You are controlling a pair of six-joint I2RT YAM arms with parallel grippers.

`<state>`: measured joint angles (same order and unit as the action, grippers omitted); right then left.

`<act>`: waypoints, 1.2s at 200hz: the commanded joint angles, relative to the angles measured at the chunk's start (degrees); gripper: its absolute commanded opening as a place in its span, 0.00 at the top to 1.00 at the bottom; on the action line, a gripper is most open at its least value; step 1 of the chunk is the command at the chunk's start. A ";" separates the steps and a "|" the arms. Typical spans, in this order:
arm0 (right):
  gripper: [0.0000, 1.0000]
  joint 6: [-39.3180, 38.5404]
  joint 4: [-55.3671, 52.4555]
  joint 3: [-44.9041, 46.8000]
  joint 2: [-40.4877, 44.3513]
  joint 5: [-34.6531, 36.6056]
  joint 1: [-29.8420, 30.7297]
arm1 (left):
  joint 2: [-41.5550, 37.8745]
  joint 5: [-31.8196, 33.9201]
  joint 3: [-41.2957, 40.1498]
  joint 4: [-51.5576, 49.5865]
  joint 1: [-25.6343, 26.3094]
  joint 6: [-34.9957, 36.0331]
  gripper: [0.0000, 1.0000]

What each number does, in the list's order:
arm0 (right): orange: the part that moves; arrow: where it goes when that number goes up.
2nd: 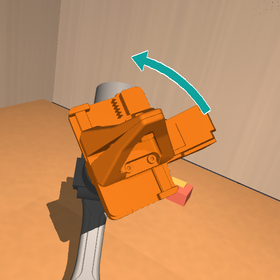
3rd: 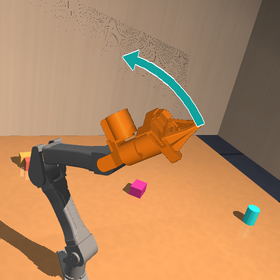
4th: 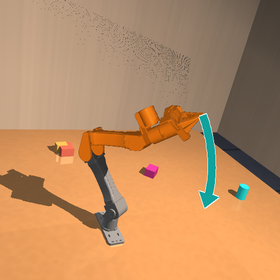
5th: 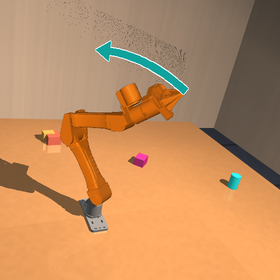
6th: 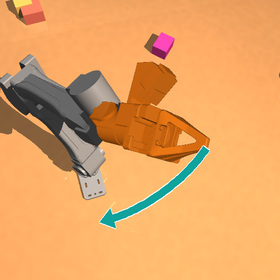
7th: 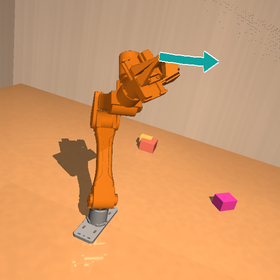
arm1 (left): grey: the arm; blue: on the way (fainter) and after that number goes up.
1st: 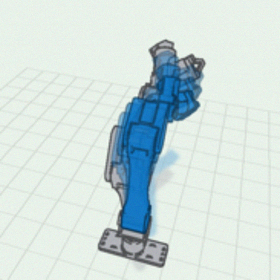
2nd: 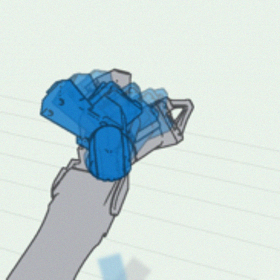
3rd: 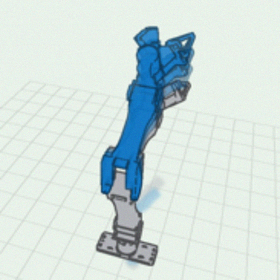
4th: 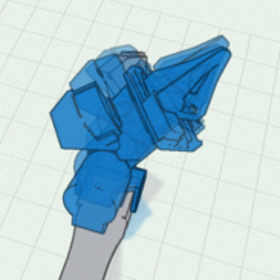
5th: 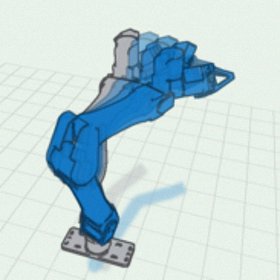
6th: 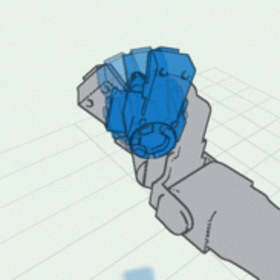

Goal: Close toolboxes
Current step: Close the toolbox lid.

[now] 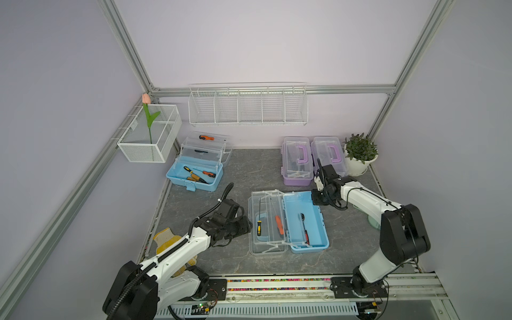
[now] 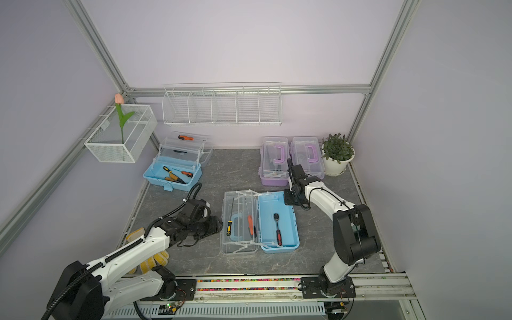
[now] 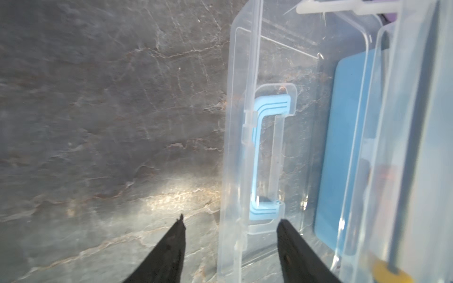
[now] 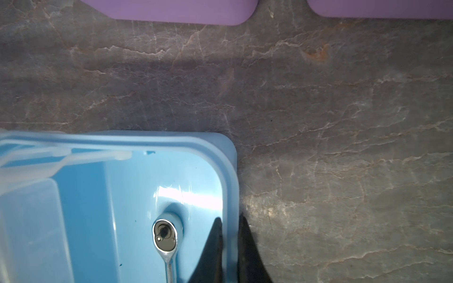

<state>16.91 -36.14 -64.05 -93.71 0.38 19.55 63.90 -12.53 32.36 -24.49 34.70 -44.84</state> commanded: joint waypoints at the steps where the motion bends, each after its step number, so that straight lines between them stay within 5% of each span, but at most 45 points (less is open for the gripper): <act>1: 0.88 1.64 0.66 0.29 0.28 -2.42 0.19 | 2.63 -2.52 -1.81 5.93 1.08 -2.76 0.46; 39: 0.80 0.48 -2.76 -2.29 1.23 -4.09 -0.03 | 6.69 -1.44 0.15 5.69 2.13 -1.93 0.66; 63: 0.67 1.15 -3.34 -2.00 3.49 -7.65 -1.50 | 6.74 -0.07 0.59 4.35 2.13 -1.68 0.82; 127: 0.52 2.07 1.83 3.38 7.52 -17.93 -7.41 | 2.43 4.83 5.25 -5.28 2.13 1.07 1.00; 165: 0.49 3.57 8.96 9.34 9.34 -26.85 -7.42 | 1.09 8.72 10.57 -12.97 2.13 4.33 1.00; 240: 0.53 8.66 20.84 18.28 10.43 -31.50 -5.21 | 1.07 14.67 22.44 -26.22 2.13 10.86 1.00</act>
<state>23.44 -20.53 -46.94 -84.60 -28.34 13.37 66.72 1.34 50.63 -48.23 37.01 -35.94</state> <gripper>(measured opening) 0.476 0.102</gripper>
